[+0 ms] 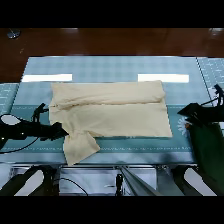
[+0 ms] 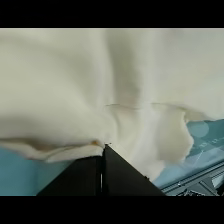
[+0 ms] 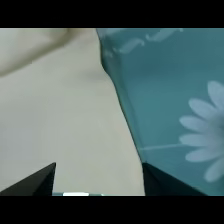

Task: Fold the shirts.

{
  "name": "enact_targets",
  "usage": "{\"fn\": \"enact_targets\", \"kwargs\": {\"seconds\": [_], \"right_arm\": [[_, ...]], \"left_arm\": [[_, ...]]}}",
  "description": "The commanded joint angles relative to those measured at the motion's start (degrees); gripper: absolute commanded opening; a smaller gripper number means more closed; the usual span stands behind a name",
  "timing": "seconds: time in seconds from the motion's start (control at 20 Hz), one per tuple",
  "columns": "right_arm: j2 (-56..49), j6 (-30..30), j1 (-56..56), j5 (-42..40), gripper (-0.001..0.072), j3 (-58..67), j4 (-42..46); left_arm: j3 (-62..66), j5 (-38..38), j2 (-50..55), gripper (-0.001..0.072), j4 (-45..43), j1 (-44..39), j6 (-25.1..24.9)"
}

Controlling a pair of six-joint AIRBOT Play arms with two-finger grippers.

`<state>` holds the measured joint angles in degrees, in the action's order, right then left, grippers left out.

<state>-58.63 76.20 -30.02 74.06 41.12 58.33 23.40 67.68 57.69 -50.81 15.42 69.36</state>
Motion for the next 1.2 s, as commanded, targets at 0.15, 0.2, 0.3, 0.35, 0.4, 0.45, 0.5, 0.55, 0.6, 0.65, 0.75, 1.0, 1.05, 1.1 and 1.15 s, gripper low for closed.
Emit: {"fn": "enact_targets", "kwargs": {"seconds": [0.15, 0.2, 0.3, 0.35, 0.4, 0.45, 0.5, 0.55, 0.6, 0.65, 0.75, 1.0, 1.05, 1.1, 1.15], "right_arm": [[-2.54, 0.83, 5.20, 3.28, 0.0623, -8.63, 6.88], [-3.91, 1.84, 5.92, 2.93, 0.0623, -8.61, 7.72], [-6.29, 2.40, 5.97, 1.70, 0.0623, -8.61, 7.63], [-7.41, 2.43, 5.97, 1.25, 0.0624, -8.61, 7.52], [-8.44, 2.36, 5.97, 0.70, 0.0623, -8.61, 6.84], [-9.42, 1.99, 5.97, 0.35, 0.0623, -8.61, 5.31], [-10.25, 0.98, 5.97, 0.17, 0.0623, -8.61, 3.48], [-10.97, 0.11, 5.97, -0.22, 0.0623, -8.61, 1.64], [-11.45, -0.48, 5.97, -0.87, 0.0623, -8.61, 0.07], [-11.56, -0.55, 5.97, -1.95, 0.0623, -8.61, -0.92], [-11.56, -0.66, 6.03, -3.91, 0.0621, -8.61, -3.26], [-11.56, -5.99, 12.76, -5.84, 0.0025, -7.98, -6.19], [-11.56, -5.99, 13.33, -5.20, 0.0025, -6.86, -6.19], [-11.56, -5.81, 13.27, -4.39, 0.0025, -4.96, -6.12], [-11.56, -4.90, 13.29, -3.96, 0.0025, -2.49, -5.20]], "left_arm": [[2.43, 1.86, -0.96, 0.0027, 0.28, -0.81, -0.13], [2.43, 2.05, -0.96, 0.0027, 0.31, -0.81, -0.13], [2.43, 2.27, -0.96, 0.0027, 0.31, -0.81, -0.13], [2.43, 2.25, -0.96, 0.0027, 0.31, -0.81, -0.13], [2.43, 2.21, -0.96, 0.0027, 0.28, -0.81, -0.15], [2.43, 2.01, -0.96, 0.0027, 0.28, -0.81, -0.15], [2.43, 1.75, -0.96, 0.0027, 0.31, -0.81, -0.13], [2.43, 1.73, -0.96, 0.0028, 0.31, -0.81, -0.13], [2.43, 1.68, -0.96, 0.0027, 0.31, -0.81, -0.15], [2.43, 1.49, -0.96, 0.0028, 0.31, -0.81, -0.15], [2.43, 0.83, -0.94, 0.0027, 0.31, -0.81, -0.13], [2.60, 0.35, -0.94, 0.0027, 0.31, -0.79, -0.35], [3.19, 0.48, -0.94, 0.0028, 0.28, -0.68, -0.35], [4.28, 0.81, -0.96, 0.0027, 0.28, -0.68, -0.35], [6.01, 1.29, -0.94, 0.0028, 0.31, -0.68, -0.35]]}}
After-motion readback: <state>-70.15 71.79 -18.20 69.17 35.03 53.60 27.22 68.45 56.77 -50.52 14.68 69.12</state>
